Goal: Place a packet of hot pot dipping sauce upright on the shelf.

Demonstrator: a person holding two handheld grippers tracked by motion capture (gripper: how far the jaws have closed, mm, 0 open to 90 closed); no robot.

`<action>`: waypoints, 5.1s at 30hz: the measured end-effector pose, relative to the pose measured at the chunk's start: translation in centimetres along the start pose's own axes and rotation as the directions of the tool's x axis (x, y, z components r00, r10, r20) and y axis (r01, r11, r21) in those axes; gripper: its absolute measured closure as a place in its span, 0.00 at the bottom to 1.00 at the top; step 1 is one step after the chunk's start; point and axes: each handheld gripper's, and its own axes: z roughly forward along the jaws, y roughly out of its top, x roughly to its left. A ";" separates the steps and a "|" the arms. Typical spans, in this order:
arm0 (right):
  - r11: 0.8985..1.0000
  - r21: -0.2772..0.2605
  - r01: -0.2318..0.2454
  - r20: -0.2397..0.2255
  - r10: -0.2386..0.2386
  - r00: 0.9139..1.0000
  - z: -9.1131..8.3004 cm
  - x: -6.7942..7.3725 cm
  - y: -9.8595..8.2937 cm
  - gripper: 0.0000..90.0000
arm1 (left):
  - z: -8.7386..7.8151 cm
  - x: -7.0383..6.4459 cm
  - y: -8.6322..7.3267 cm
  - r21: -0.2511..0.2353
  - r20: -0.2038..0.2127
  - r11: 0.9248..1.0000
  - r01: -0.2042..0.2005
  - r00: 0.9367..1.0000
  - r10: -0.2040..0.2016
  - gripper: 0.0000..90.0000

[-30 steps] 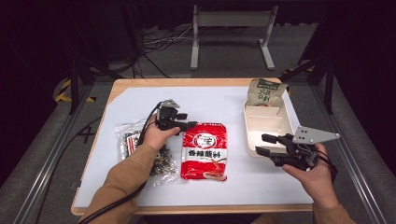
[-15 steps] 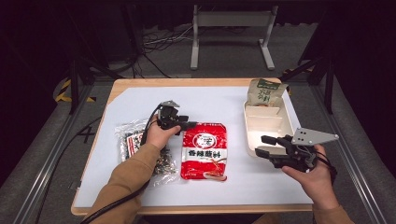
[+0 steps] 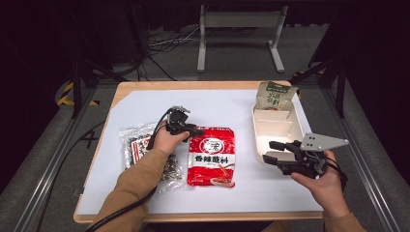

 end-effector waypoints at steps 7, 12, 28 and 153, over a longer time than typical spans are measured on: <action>1.000 -0.001 0.004 0.004 -0.004 1.000 0.0 0.0 0.0 0.51 | 0.2 -0.1 -0.1 0.014 0.030 1.000 0.003 1.000 -0.003 0.57; 1.000 -0.001 0.004 0.001 -0.004 1.000 0.0 0.0 0.0 0.51 | 0.1 -0.1 -0.1 0.009 0.031 1.000 -0.010 0.999 0.010 0.62; 1.000 0.001 -0.007 -0.010 0.007 1.000 0.1 -0.1 -0.1 0.50 | -0.3 -0.2 -0.1 0.027 -0.027 0.997 -0.068 0.997 0.069 0.97; 0.985 0.131 0.114 -0.276 -0.074 0.958 7.3 4.3 0.4 0.98 | -15.4 -15.2 -1.2 -0.325 0.146 0.826 -0.460 0.839 0.524 0.99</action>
